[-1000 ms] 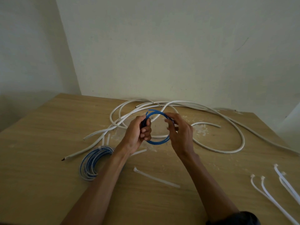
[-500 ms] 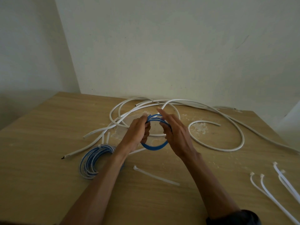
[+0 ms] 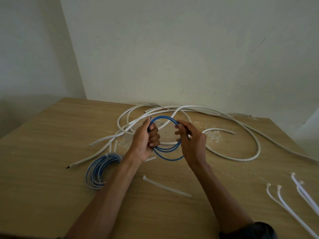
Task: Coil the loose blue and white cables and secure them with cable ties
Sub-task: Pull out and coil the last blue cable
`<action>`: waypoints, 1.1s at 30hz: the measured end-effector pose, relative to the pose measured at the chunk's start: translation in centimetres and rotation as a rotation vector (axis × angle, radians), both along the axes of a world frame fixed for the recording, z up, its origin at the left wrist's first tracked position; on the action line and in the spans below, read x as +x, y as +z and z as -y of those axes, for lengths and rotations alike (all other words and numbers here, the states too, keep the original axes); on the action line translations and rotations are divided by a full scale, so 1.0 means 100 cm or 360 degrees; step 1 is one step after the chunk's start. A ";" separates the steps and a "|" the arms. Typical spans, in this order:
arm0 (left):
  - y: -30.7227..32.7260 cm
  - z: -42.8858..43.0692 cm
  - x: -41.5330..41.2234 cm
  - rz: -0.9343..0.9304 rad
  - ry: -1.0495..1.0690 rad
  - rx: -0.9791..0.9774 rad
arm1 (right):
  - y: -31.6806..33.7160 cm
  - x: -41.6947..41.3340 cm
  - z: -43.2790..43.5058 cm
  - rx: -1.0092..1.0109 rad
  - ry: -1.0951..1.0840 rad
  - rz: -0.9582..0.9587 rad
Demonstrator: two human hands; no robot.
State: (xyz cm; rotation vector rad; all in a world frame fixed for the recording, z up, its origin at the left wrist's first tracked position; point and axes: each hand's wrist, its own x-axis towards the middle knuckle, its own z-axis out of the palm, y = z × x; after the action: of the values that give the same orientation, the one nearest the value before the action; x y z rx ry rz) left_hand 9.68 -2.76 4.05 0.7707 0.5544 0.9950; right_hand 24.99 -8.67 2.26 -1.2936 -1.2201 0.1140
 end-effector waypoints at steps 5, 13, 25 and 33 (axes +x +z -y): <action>0.001 -0.009 -0.005 0.0580 0.0196 -0.0175 | 0.014 0.006 0.004 -0.0261 0.0695 -0.1319; -0.001 -0.010 -0.008 0.0800 0.0336 -0.0357 | 0.004 -0.007 0.010 -0.0827 0.1302 -0.1282; 0.000 -0.014 -0.016 0.0819 0.0213 -0.0287 | -0.001 -0.008 0.005 -0.0603 0.0675 -0.0587; -0.002 -0.005 -0.010 0.0620 -0.0079 -0.0151 | -0.003 -0.004 0.002 -0.0393 0.0335 -0.0353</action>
State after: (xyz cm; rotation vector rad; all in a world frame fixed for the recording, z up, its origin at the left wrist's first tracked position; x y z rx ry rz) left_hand 8.73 -2.27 3.90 0.4859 0.2417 1.0326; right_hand 24.56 -8.89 2.00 -1.3203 -1.1725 0.5610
